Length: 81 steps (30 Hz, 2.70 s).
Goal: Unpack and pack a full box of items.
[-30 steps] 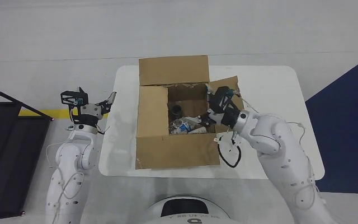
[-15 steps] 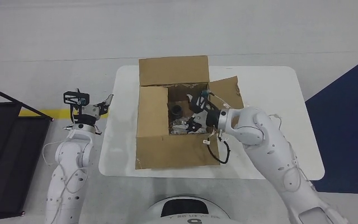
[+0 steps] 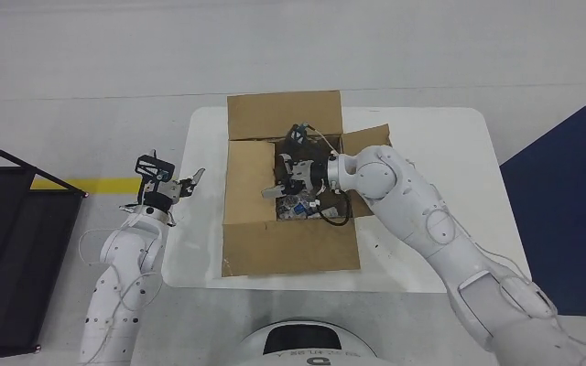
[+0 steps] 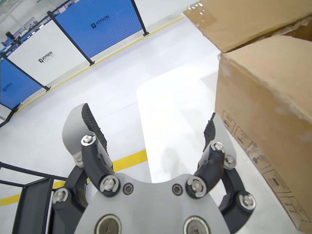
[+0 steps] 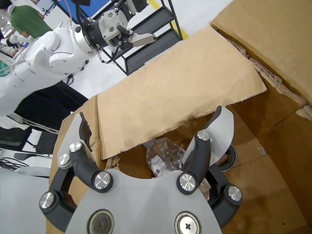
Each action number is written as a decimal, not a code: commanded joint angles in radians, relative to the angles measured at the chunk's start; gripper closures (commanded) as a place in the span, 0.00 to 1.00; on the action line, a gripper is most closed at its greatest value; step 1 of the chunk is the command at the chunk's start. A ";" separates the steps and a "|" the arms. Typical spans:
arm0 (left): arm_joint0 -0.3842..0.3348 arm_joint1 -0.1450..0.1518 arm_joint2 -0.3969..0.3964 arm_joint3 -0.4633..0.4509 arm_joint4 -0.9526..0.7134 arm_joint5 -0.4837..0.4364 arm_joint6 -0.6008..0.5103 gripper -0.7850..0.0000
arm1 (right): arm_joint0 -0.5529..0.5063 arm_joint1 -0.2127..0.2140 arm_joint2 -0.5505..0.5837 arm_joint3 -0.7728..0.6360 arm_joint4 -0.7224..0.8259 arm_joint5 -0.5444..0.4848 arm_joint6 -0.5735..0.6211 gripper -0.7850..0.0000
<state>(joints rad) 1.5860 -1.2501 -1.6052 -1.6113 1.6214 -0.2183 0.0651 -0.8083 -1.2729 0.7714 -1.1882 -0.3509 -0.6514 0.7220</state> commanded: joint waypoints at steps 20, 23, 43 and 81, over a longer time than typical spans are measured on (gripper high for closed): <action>-0.053 -0.002 0.127 0.015 0.089 -0.003 0.009 0.00 | 0.087 -0.057 -0.088 0.068 0.192 -0.214 0.088 0.00; -0.062 -0.005 0.153 0.001 0.096 0.009 0.006 0.00 | 0.082 -0.054 -0.081 0.023 0.154 -0.236 0.067 0.00; -0.059 0.013 -0.119 0.035 -0.180 0.069 0.006 0.00 | 0.179 -0.107 -0.203 -0.049 0.037 -0.206 0.047 0.00; -0.057 0.021 -0.110 -0.084 -0.232 0.005 -0.077 0.00 | -0.106 -0.008 0.093 -0.232 -0.282 -0.219 -0.080 0.00</action>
<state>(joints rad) 1.5291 -1.2291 -1.7149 -1.6951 1.3895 -0.2136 -0.0116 -0.9144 -1.2808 0.8636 -1.4190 -0.6328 -0.8705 0.6415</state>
